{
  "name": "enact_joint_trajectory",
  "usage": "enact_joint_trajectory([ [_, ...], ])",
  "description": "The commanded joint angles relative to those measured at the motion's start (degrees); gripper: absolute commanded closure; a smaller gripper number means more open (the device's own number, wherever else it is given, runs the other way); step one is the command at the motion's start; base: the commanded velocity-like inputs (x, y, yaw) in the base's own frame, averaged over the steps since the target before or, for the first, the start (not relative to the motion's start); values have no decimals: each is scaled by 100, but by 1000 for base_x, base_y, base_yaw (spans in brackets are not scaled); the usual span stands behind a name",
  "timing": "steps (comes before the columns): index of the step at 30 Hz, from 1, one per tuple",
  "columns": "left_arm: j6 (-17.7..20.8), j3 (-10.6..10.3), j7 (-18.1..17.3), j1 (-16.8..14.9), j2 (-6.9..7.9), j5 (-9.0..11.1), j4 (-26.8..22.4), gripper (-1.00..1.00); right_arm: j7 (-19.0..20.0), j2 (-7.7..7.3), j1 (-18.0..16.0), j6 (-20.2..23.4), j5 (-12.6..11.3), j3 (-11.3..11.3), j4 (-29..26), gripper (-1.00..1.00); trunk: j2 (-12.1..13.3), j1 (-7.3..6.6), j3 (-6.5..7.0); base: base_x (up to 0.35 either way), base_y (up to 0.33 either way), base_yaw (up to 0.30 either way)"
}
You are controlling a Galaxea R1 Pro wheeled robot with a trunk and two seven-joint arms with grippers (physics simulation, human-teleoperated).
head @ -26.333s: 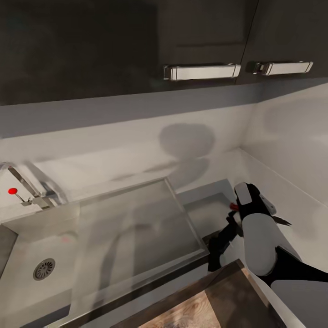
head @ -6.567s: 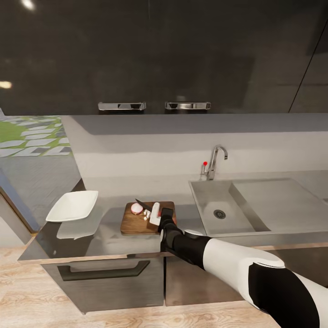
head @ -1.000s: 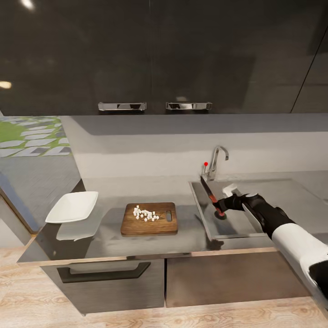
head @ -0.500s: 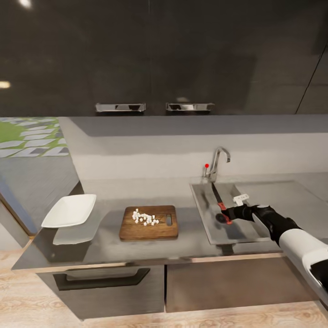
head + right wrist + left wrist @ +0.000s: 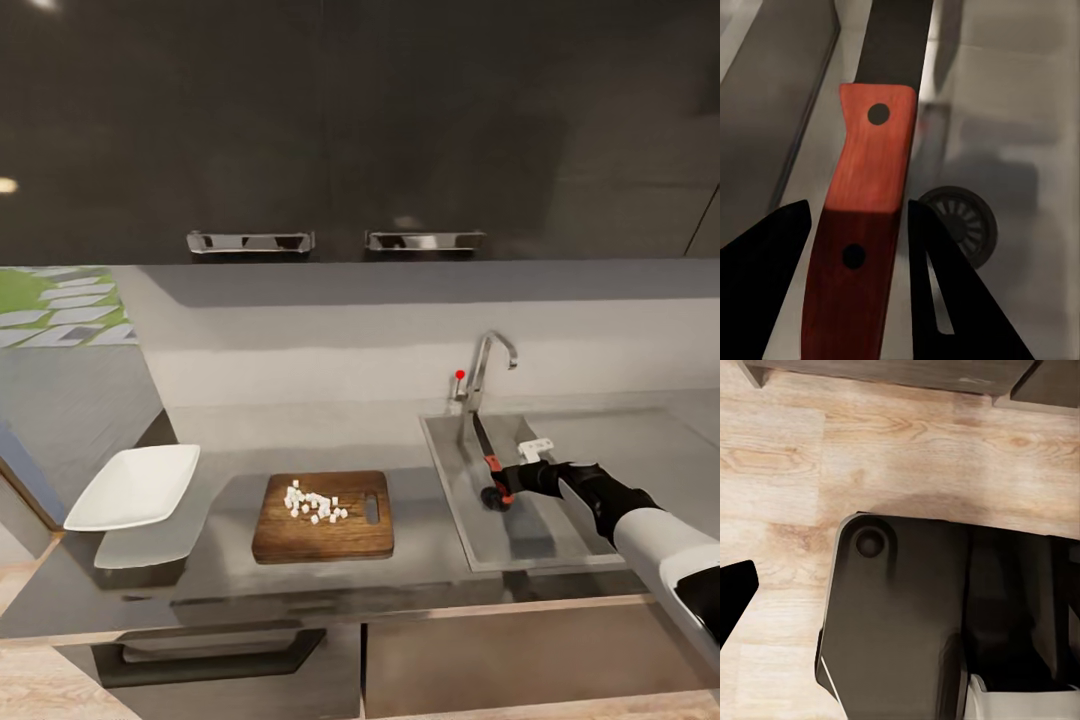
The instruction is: In the kitchen, take the Vidalia onion out of the sink, dice it on the chopping board with the paring knife, put the diced onion into the bowl on the countertop, then place both the paring knife and the chopping board into the sink.
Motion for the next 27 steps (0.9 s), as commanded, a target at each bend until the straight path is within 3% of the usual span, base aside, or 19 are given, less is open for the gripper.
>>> enact_joint_trajectory([
  [1, 2, 20, -49, 1, -5, 51, -7, -100, 5, -2, -4, 42, -62, 29, -6, 100, -12, 4, -17, 21, 0, 0],
  [14, 2, 20, -49, 1, -5, 51, -7, -100, -38, 25, -4, 6, -75, 25, 367, 100, -12, 4, -125, 2, 0, 0],
  [19, 2, 20, -49, 1, -5, 51, -7, -100, -131, 21, -4, -261, -248, 24, 472, 100, -12, 4, -168, 0, 0, 0],
  [27, 2, 20, -49, 1, -5, 53, -7, -100, -351, 32, -4, -317, -308, 24, 485, 100, -12, 4, -237, 0, 0, 0],
])
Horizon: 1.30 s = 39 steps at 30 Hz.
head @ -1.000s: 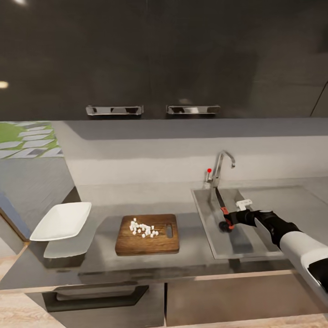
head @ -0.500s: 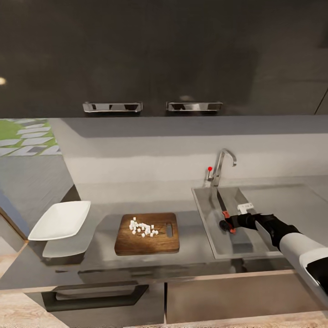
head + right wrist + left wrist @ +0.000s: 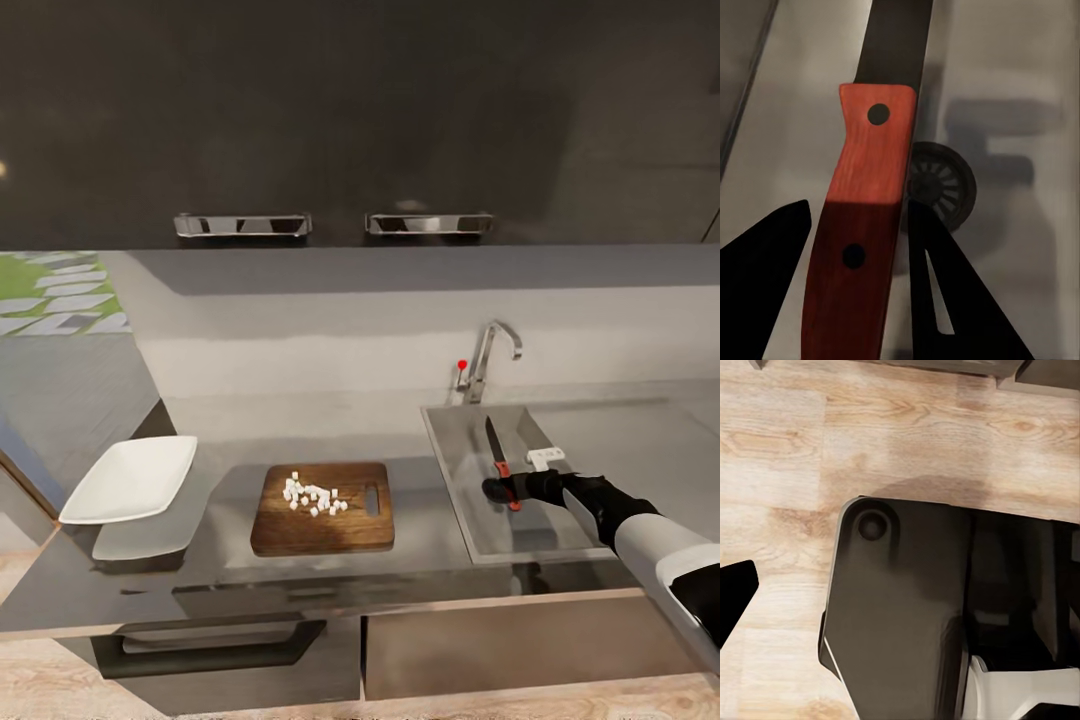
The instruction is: In the kitchen, take the Vidalia onion out of the sink, dice it on the chopping board with the paring knife, put the diced onion into the bowl on the countertop, then place both the paring knife and the chopping board into the sink.
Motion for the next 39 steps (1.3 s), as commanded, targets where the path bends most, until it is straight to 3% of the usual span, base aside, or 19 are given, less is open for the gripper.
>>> enact_joint_trajectory([
  [1, 2, 20, -49, 1, -5, 53, -7, -100, 5, -4, -4, 39, -64, 28, -10, 100, -12, 3, -20, 0, 0, 0],
  [24, 2, 20, -49, 1, -5, 57, -7, -100, -3, 19, -4, 38, -78, 37, -10, 100, -12, 3, -222, 0, 0, 0],
  [39, 2, 20, -49, 1, -5, 57, -7, -100, -35, 309, -4, 82, -64, 37, 215, 100, -12, 3, -357, 128, 0, 0],
])
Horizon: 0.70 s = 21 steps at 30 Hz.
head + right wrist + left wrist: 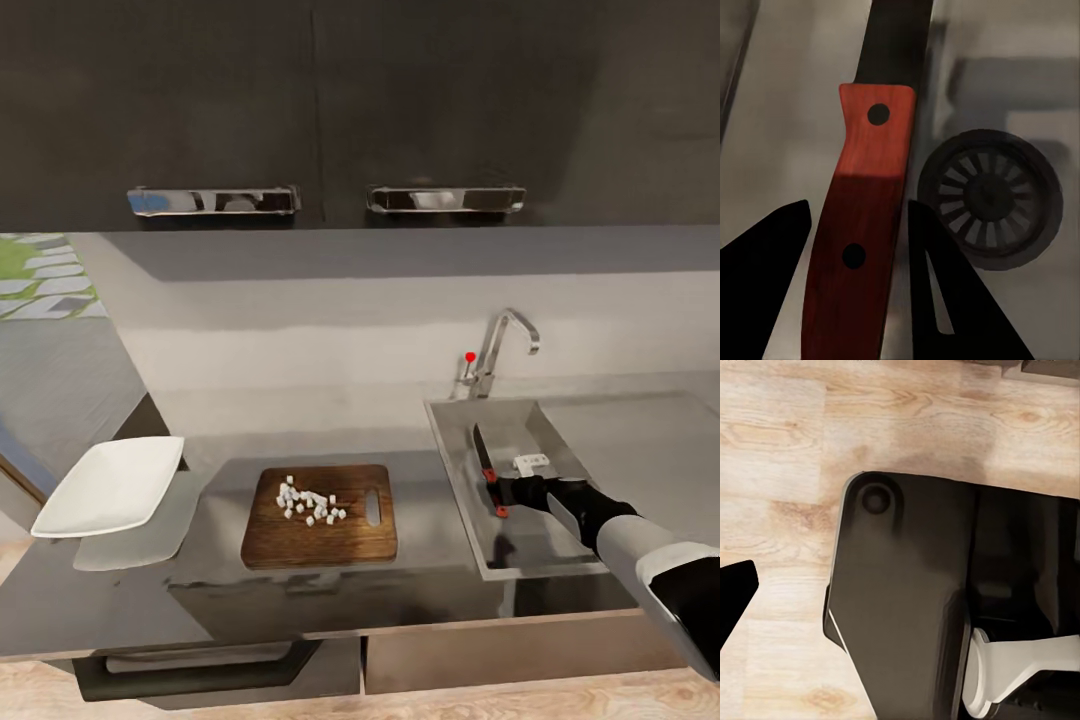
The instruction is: In the kitchen, take the Vidalia onion out of the sink, dice it on the chopping board with the paring knife, put the diced onion into the bowl on the countertop, then place both the paring knife and the chopping board into the sink.
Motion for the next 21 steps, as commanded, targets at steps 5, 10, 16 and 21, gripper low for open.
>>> enact_joint_trajectory([
  [5, 2, 20, -49, 1, -5, 51, -7, -100, -29, 22, -3, 18, -56, 31, 208, 100, -12, 4, -55, 27, 0, 0],
  [10, 2, 20, -49, 1, -5, 51, -8, -100, -36, 20, -3, -17, -52, 31, 451, 100, -12, 4, -100, 2, 0, 0],
  [16, 2, 20, -49, 1, -5, 51, -8, -100, -36, 19, -3, -16, -52, 31, 498, 100, -12, 4, -154, 0, 0, 0],
  [21, 2, 20, -49, 1, -5, 51, -8, -100, -32, 19, -3, -21, -52, 31, 499, 100, -12, 4, -198, 0, 0, 0],
])
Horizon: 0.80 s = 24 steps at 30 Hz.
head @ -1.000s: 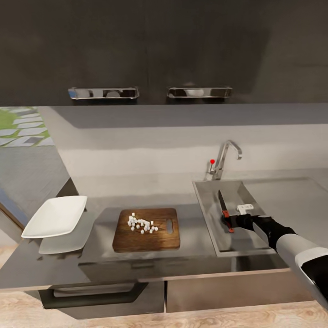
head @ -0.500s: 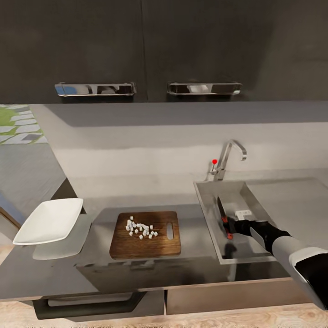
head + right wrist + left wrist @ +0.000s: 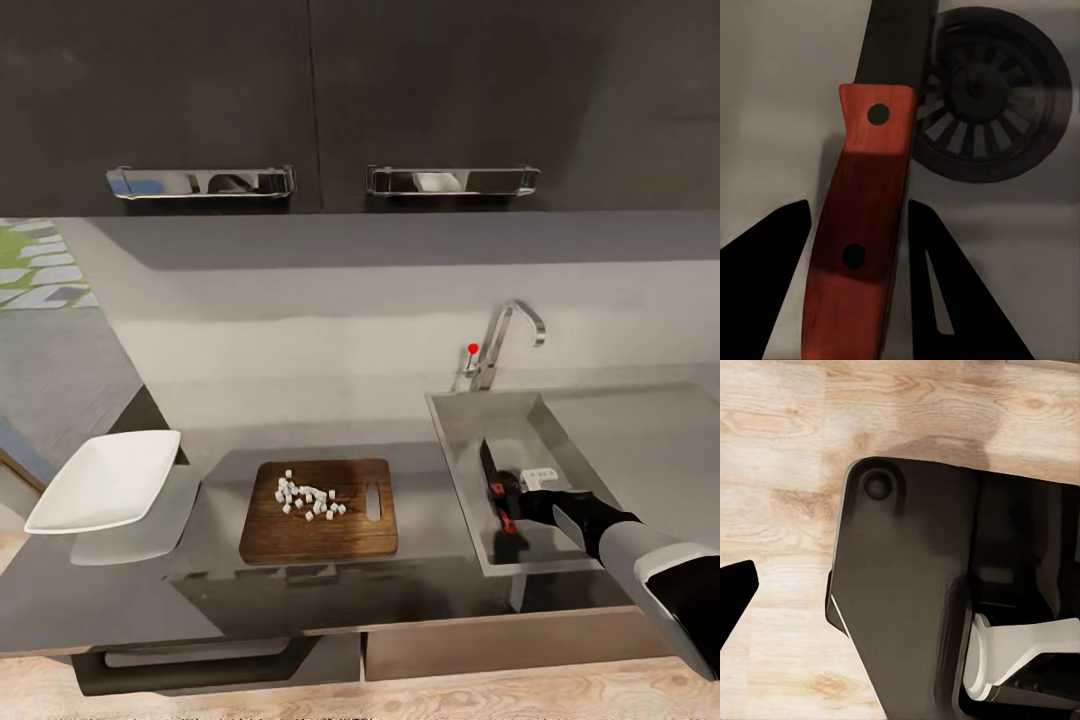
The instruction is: In the kitchen, take the Vidalia onion out of the sink, dice it on the chopping board with the paring knife, put the diced onion into the bowl on the countertop, then place both the paring knife and the chopping board into the sink.
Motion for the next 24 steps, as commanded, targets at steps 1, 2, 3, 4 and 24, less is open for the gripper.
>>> enact_joint_trajectory([
  [1, 2, 20, -49, 2, -5, 51, -7, -100, 17, -4, -3, 38, -62, 40, -12, 100, -11, 3, -19, 0, 0, 0],
  [2, 2, 20, -49, 2, -5, 51, -7, -100, 18, -4, -3, 38, -62, 40, -13, 100, -11, 3, -28, 0, 0, 0],
  [3, 2, 20, -49, 2, -5, 51, -7, -100, 20, -4, -3, 38, -62, 40, -14, 100, -11, 3, -36, 0, 0, 0],
  [4, 2, 20, -49, 2, -5, 51, -7, -100, 24, -5, -3, 38, -62, 40, -14, -100, -11, 3, -43, 0, 0, 0],
  [24, 2, 20, -49, 2, -5, 51, -4, -100, 356, -442, -3, 466, -98, 2, -1438, -100, -11, 3, -52, 0, 0, 0],
])
